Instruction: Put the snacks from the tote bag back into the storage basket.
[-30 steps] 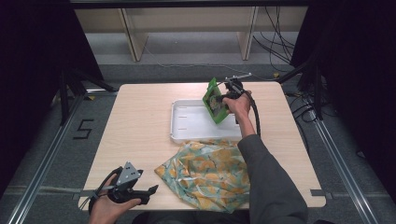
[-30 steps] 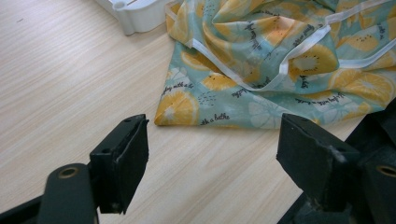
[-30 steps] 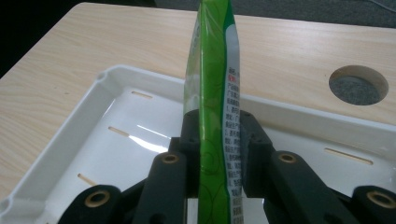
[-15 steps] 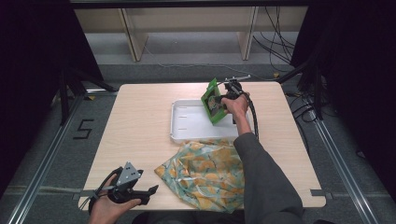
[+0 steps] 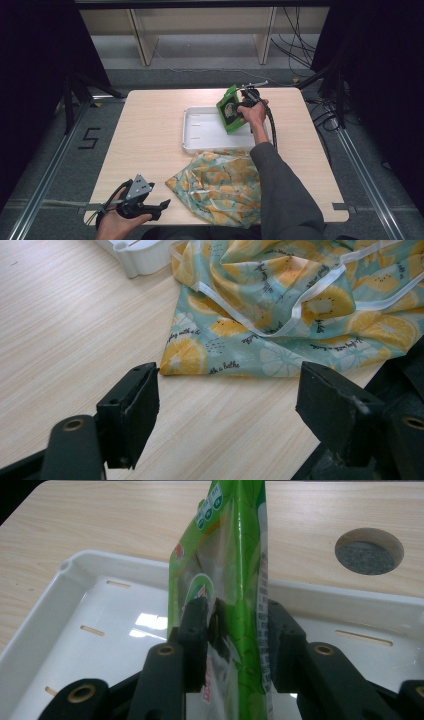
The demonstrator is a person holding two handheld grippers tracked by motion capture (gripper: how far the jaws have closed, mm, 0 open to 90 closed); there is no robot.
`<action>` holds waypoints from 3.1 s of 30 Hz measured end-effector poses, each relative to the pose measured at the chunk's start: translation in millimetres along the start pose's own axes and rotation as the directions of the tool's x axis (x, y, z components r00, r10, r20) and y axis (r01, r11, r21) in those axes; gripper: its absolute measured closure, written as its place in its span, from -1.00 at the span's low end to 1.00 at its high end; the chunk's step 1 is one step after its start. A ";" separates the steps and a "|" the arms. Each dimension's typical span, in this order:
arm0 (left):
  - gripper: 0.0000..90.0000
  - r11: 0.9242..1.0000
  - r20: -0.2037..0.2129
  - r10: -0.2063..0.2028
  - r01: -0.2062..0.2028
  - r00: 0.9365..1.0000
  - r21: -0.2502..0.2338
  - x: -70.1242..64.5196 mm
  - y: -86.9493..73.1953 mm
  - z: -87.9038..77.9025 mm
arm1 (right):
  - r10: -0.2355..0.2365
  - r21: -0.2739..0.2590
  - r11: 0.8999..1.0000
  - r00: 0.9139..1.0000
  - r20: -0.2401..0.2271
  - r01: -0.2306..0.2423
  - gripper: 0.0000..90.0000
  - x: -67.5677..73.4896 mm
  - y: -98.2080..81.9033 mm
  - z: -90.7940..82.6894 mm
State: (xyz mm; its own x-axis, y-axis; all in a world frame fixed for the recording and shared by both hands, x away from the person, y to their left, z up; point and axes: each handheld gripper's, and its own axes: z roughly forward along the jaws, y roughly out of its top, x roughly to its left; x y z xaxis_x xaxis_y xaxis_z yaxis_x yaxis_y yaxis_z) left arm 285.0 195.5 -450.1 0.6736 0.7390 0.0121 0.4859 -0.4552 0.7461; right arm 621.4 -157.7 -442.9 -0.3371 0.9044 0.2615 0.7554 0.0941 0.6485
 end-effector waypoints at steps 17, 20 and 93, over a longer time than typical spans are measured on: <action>-0.45 1.000 0.007 0.010 -0.010 1.000 -0.002 0.0 0.1 -0.1 | 0.081 -0.010 0.997 0.996 0.036 -0.081 0.30 -0.8 -2.6 0.0; -0.45 1.000 0.008 0.007 -0.007 1.000 -0.002 -0.1 -0.1 0.1 | 0.041 -0.037 0.999 0.999 0.029 -0.040 0.26 -4.8 -1.8 -0.9; -0.45 1.000 -0.014 -0.012 0.012 1.000 0.006 3.8 -1.8 4.0 | -0.287 -0.045 0.958 0.950 -0.124 0.284 -0.01 1.3 -71.5 -125.9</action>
State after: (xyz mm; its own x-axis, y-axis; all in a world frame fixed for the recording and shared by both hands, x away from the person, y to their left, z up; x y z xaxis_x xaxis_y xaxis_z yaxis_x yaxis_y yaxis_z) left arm 288.9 197.2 -454.1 0.6599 0.7513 0.0124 0.4973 -0.4490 0.7423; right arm 496.2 -215.6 -398.9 -0.6070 0.7803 0.1506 0.6023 0.3281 0.7277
